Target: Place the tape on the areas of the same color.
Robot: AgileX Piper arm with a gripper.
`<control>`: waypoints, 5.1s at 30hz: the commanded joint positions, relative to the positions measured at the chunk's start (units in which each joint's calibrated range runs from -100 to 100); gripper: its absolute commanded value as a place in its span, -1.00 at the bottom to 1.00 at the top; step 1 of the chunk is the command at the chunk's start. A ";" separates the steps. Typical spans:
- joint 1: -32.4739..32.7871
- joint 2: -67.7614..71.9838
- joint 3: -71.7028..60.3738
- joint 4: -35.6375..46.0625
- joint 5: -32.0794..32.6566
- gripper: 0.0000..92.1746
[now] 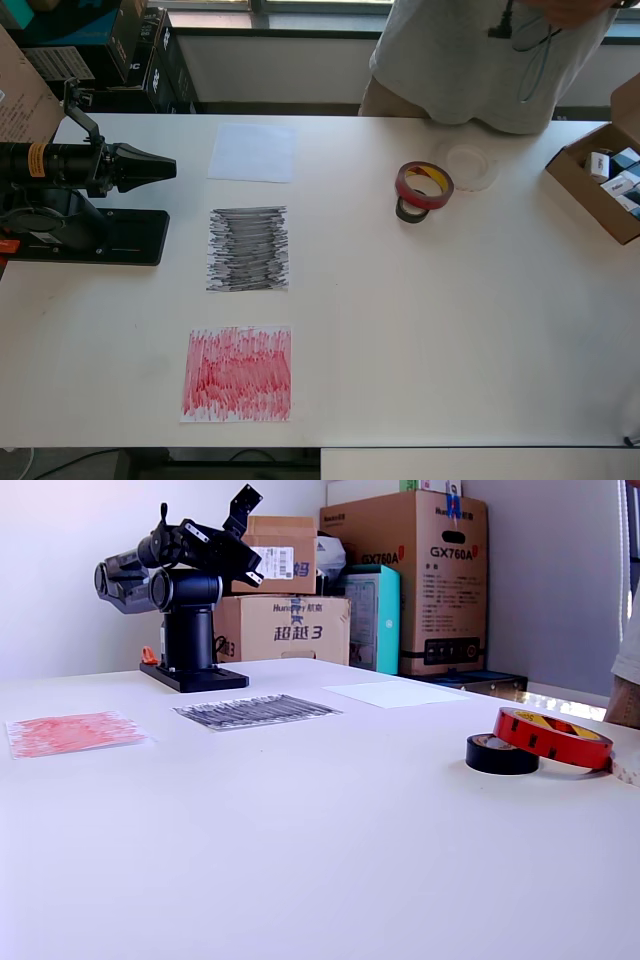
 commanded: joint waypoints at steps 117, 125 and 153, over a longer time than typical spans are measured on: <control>-2.30 94.52 -116.16 41.07 3.82 -1.00; -0.17 106.21 -117.98 41.07 13.98 -1.00; 1.88 128.66 -117.89 55.15 37.96 -0.99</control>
